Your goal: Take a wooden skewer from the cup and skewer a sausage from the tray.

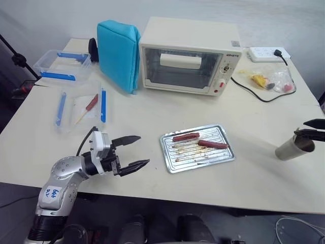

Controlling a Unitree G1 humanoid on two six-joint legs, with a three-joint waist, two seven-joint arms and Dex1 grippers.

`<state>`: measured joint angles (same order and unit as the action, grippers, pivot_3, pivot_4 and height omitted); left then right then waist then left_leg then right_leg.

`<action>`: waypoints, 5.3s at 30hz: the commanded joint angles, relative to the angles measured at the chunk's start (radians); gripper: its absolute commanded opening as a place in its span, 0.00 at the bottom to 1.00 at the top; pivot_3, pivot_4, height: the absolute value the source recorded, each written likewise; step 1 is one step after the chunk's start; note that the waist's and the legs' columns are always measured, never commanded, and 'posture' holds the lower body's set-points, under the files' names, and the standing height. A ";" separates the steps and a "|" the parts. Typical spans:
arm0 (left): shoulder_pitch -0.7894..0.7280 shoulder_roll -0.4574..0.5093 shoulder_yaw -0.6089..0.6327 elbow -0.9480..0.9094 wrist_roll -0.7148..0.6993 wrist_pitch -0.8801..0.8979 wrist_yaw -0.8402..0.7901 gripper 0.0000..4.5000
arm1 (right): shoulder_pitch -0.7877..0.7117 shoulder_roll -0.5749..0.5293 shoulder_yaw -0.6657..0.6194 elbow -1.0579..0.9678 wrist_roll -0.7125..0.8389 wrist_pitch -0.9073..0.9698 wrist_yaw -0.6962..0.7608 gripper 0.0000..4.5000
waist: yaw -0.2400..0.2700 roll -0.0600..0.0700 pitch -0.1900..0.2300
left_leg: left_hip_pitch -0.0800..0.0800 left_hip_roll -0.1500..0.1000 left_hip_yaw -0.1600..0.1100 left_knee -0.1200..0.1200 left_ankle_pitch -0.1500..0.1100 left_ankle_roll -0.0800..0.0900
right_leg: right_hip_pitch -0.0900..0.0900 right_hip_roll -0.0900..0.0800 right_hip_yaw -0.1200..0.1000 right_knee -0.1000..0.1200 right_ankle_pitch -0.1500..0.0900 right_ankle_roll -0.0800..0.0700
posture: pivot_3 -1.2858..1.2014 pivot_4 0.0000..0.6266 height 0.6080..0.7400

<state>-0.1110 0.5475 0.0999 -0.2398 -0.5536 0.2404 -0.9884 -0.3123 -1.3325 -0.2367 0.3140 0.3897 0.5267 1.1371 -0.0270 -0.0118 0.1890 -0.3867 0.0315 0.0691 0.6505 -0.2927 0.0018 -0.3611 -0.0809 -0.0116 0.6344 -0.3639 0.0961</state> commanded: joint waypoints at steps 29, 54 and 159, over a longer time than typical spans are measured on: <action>0.004 0.010 0.021 -0.034 -0.018 0.010 0.004 1.00 | 0.036 -0.016 -0.104 -0.138 0.019 0.188 0.059 0.81 | 0.001 0.000 0.000 | 0.000 0.000 0.000 0.000 0.000 -0.001 | 0.000 0.000 0.000 0.001 0.000 0.000 | 0.52 0.24 1.00; 0.002 0.010 0.019 -0.020 -0.007 0.002 0.003 1.00 | 0.044 0.004 -0.104 -0.210 0.071 0.248 0.095 0.96 | 0.000 0.000 0.000 | 0.000 0.000 0.000 0.000 0.000 0.000 | 0.000 0.000 0.000 0.001 0.000 0.000 | 0.52 0.24 1.00; -0.082 -0.016 0.007 0.083 -0.030 -0.020 -0.046 1.00 | -0.083 -0.156 -0.366 -0.095 0.305 0.496 0.330 0.01 | -0.004 0.001 0.000 | 0.001 0.001 0.000 0.000 0.000 0.000 | 0.000 0.001 0.001 0.002 0.000 0.000 | 0.52 0.24 1.00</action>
<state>-0.1873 0.5315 0.0905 -0.1117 -0.5469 0.2054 -1.0379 -0.3536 -1.5067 -0.6185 0.2628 0.6124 0.9678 1.4747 -0.0311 -0.0108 0.1889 -0.3857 0.0320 0.0690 0.6498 -0.2928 0.0019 -0.3615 -0.0804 -0.0110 0.6361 -0.3640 0.0958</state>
